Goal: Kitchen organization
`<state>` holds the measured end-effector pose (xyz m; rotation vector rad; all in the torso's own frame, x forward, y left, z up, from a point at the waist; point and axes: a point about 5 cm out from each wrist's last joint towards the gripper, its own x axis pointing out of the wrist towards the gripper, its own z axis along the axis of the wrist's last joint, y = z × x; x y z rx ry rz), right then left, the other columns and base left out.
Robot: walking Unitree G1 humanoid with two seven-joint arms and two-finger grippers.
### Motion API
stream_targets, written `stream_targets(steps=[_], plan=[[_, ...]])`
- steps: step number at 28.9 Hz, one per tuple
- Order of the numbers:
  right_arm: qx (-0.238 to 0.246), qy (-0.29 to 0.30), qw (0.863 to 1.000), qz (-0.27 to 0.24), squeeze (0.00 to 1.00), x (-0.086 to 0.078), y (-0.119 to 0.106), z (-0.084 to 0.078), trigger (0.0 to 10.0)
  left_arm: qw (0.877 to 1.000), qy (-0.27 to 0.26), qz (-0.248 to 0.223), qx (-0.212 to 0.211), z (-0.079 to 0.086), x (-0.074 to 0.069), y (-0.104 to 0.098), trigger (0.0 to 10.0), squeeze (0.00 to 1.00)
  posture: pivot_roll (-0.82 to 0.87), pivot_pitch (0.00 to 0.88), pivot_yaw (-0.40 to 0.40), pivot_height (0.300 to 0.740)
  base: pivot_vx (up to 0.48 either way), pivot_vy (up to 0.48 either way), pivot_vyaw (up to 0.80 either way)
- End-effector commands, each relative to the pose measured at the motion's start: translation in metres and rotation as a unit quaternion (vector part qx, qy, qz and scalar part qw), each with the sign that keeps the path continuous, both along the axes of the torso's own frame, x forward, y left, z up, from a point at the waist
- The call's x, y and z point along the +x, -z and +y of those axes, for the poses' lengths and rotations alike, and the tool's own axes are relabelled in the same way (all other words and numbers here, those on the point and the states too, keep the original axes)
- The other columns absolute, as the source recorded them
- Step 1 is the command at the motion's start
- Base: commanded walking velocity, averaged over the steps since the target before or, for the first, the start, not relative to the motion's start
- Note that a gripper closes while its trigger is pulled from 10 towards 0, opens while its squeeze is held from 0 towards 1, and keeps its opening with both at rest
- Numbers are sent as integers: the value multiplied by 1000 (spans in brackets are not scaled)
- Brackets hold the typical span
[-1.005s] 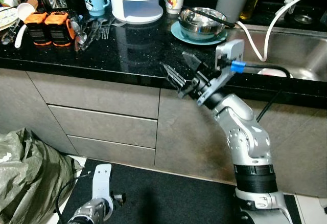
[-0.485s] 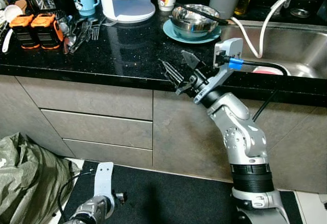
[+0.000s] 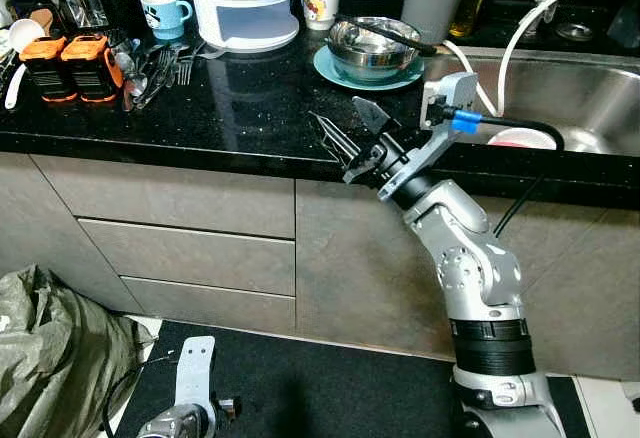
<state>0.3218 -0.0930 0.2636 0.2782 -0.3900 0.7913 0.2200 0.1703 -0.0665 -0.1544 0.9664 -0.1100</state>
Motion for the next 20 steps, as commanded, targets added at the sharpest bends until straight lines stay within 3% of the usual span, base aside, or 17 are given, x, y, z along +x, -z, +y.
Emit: stream_targets(steps=[1, 4, 9, 20], plan=[[-3, -40, 999, -3, 0, -7, 0, 8, 10000, 1000, 7, 10, 6, 1, -4, 2, 10000, 0, -29, 31, 18, 740, 315, 0, 0], [-22, -52, 998, 6, 0, -9, 6, 12, 10000, 1000, 7, 11, 7, 1, -4, 3, 10000, 0, -32, 29, 12, 740, 305, 0, 0], [10, -61, 997, 47, 0, 5, 14, 19, 10000, 1000, -4, 12, 5, 2, -3, 2, 10000, 0, -36, 27, 17, 740, 0, 0, 0], [9, -81, 996, 41, 0, -4, 16, 18, 10000, 1000, -2, 12, 14, 5, -4, 2, 10000, 0, -23, 40, 16, 740, 0, 0, 0]])
